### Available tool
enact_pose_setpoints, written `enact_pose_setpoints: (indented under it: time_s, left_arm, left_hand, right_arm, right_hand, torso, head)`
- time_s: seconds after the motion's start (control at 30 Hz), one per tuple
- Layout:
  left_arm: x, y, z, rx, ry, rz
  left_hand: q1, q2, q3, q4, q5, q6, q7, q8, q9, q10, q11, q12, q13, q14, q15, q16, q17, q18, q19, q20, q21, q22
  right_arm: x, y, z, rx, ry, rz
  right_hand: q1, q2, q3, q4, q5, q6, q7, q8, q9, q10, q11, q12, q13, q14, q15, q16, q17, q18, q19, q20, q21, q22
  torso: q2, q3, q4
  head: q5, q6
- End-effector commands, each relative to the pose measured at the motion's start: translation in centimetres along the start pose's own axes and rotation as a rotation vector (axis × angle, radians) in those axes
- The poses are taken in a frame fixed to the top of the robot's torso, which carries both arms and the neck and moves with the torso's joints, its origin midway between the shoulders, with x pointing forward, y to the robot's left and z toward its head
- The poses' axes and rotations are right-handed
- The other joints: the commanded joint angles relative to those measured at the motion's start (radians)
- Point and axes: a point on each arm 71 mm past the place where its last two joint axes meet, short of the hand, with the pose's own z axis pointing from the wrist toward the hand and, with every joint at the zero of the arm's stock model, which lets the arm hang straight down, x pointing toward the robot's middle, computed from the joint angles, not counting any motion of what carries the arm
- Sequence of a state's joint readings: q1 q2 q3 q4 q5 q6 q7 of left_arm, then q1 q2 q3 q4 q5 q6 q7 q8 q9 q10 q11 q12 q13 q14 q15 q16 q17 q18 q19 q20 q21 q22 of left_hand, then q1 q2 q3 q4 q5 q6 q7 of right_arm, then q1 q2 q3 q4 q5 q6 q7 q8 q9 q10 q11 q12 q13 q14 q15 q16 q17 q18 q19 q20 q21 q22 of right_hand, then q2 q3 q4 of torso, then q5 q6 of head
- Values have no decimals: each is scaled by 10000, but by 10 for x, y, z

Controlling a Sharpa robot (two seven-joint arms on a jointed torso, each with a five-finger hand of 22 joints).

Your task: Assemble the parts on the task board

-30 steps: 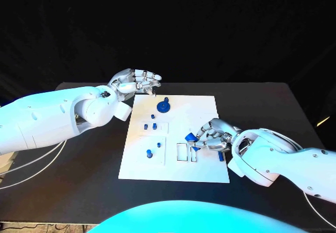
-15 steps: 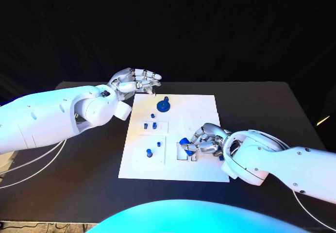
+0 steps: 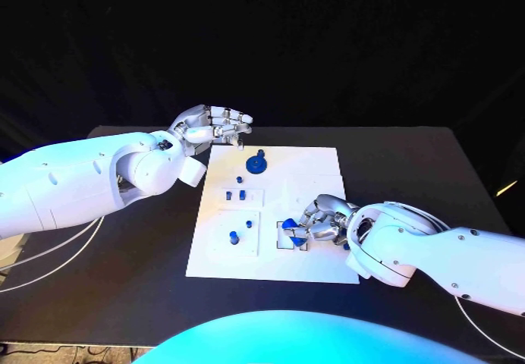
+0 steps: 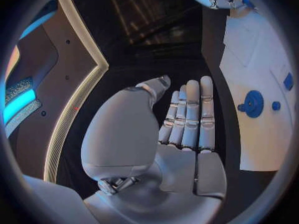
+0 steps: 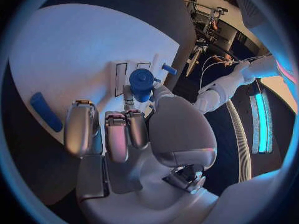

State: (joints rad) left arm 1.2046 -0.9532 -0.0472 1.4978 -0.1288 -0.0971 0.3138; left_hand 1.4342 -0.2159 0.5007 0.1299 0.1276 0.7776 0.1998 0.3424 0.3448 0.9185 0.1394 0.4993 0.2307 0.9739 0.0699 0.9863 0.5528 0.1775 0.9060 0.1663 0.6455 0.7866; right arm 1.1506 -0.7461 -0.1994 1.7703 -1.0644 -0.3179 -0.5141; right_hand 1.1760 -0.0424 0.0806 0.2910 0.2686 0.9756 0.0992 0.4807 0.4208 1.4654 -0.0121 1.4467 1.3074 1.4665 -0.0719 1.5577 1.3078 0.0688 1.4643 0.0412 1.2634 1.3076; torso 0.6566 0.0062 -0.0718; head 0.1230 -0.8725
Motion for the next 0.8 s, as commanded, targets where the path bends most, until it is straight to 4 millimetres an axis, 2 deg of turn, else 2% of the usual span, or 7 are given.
enact_pose_setpoints:
  time_s: [0.03, 0.3, 0.4, 0.53, 0.6, 0.7, 0.8]
  left_arm:
    - [2, -1, 0, 46, 157, -105]
    - [2, -1, 0, 36, 149, -102]
    - [2, -1, 0, 27, 153, -104]
    - [2, -1, 0, 16, 160, -106]
    - [1, -1, 0, 12, 161, -106]
    - [1, -1, -1, 3, 160, -106]
    - [1, -1, -1, -6, 163, -107]
  left_hand:
    - [12, 101, -42, 4, 18, -58, 134, 33, -11, -65, 33, 67, -9, -19, 30, -56, 15, 47, 65, 15, -69, -8]
    - [12, 101, -42, 4, 18, -58, 134, 33, -11, -65, 33, 67, -9, -19, 30, -56, 15, 47, 65, 15, -69, -8]
    - [12, 101, -42, 4, 18, -58, 134, 33, -11, -65, 33, 67, -9, -19, 30, -56, 15, 47, 65, 15, -69, -8]
    - [12, 101, -42, 4, 18, -58, 134, 33, -11, -65, 33, 67, -9, -19, 30, -56, 15, 47, 65, 15, -69, -8]
    - [12, 101, -42, 4, 18, -58, 134, 33, -11, -65, 33, 67, -9, -19, 30, -56, 15, 47, 65, 15, -69, -8]
    - [12, 101, -42, 4, 18, -58, 134, 33, -11, -65, 33, 67, -9, -19, 30, -56, 15, 47, 65, 15, -69, -8]
    - [12, 101, -42, 4, 18, -58, 134, 33, -11, -65, 33, 67, -9, -19, 30, -56, 15, 47, 65, 15, -69, -8]
  right_arm:
    - [2, -1, 1, 43, 247, -349]
    - [0, 0, 3, 61, -86, -354]
    - [1, 2, 4, -2, -100, -357]
    - [2, 5, 5, -93, -85, -339]
    - [2, 6, 5, -131, -106, -317]
    - [3, 8, 6, -174, -142, -288]
    - [3, 9, 6, -190, -105, -307]
  right_hand:
    - [-18, -7, 28, 8, -33, 517, -463, 199, 193, 267, -59, 27, 1439, 959, -58, -12, 2230, -103, 127, -79, -32, 1559]
    - [-195, 17, 21, 29, -125, 517, -460, 248, 202, 281, -57, 35, 1462, 958, -58, -14, 2226, -100, 123, -82, -58, 1558]
    - [-504, 31, -54, 25, -363, 506, -467, 329, 218, 290, -62, 26, 1477, 961, -61, -11, 2236, -100, 127, -86, -71, 1568]
    - [-696, 12, -173, 24, -181, 487, -473, 388, 233, 299, -66, 26, 1494, 960, -66, -13, 2234, -99, 130, -90, -83, 1575]
    - [-809, 25, -256, 26, -323, 483, -478, 432, 244, 299, -70, 17, 1497, 959, -68, -16, 2227, -100, 133, -92, -87, 1581]
    - [-1083, 171, -408, 37, -555, 469, -484, 511, 262, 316, -73, 26, 1526, 960, -73, -15, 2232, -100, 139, -96, -95, 1593]
    - [-1384, 260, -745, 30, -1137, 435, -489, 625, 289, 320, -79, 9, 1542, 960, -76, -17, 2230, -100, 144, -99, -117, 1607]
  torso:
    - [2, 1, -9]
    - [2, 6, -6]
    - [7, 5, 2]
    - [6, 6, 0]
    - [7, 6, 0]
    - [6, 4, -4]
    - [5, 4, -8]
  head:
    - [16, -2]
    - [30, -2]
    - [34, -2]
    - [59, 2]
    - [64, -1]
    - [69, -2]
    - [78, -2]
